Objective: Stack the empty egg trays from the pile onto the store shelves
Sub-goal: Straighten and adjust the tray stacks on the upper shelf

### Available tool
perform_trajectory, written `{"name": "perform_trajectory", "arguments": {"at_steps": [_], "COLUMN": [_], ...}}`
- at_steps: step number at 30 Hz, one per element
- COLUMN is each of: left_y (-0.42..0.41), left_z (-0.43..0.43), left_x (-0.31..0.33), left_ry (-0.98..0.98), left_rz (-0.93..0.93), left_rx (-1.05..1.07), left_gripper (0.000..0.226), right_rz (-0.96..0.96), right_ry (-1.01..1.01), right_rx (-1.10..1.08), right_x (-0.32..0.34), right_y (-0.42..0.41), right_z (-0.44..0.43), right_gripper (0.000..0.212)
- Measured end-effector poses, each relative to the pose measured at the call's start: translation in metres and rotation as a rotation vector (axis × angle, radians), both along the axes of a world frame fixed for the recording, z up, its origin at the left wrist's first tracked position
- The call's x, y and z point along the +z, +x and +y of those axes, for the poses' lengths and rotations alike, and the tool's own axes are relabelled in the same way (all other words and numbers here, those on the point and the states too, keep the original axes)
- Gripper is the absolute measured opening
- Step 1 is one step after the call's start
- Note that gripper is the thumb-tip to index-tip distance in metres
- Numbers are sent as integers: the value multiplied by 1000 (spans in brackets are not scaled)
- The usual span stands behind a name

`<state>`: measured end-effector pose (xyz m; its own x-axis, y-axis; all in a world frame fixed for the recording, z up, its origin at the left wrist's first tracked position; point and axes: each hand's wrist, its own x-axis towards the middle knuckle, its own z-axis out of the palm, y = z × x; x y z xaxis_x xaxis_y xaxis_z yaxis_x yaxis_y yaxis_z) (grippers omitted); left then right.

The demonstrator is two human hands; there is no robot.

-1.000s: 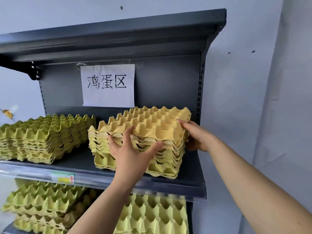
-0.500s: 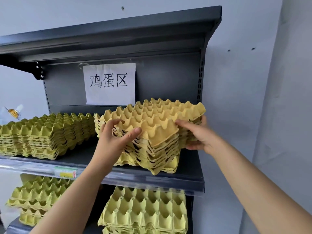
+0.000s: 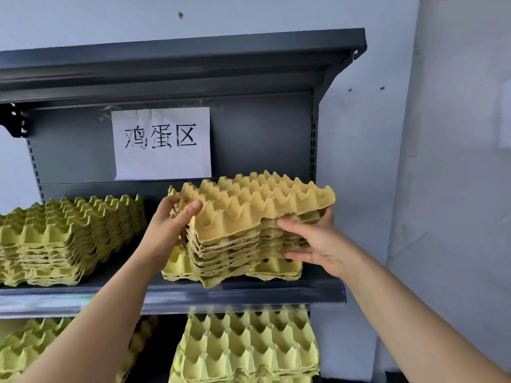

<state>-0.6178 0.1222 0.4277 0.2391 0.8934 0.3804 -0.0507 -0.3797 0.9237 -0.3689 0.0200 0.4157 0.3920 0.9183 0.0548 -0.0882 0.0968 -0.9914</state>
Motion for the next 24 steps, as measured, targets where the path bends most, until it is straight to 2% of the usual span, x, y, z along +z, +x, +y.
{"name": "perform_trajectory", "arguments": {"at_steps": [4,7,9,12,15,17,21,22,24], "left_y": [-7,-12,-11,-5,4,7,8,7,3], "left_z": [4,-6,-18,-39,-50,-50,-48,-48,-47], "left_x": [-11,-17,-22,-35,-43,-42,-40,-39,-34], "left_ry": [-19,19,63,137,213,244,215,204,219], "left_rz": [6,26,87,202,213,216,179,153,90], "left_rx": [-68,-74,-42,38,113,169,156,138,138], "left_gripper": [98,110,115,122,116,106,79,67,54], "right_rz": [-169,-404,-503,-529,-446,-357,-201,-189,-167], "right_ry": [-101,-188,-202,-137,-68,-41,19,33,67], "right_rx": [-148,-358,-407,-362,-291,-244,-196,-201,-210], "right_x": [-2,-1,0,7,14,16,17,17,17], "right_y": [-8,0,6,16,25,33,41,41,39], "right_z": [-4,-8,-9,-7,-1,4,9,8,5], "right_gripper": [126,125,127,131,128,111,45,37,34]}}
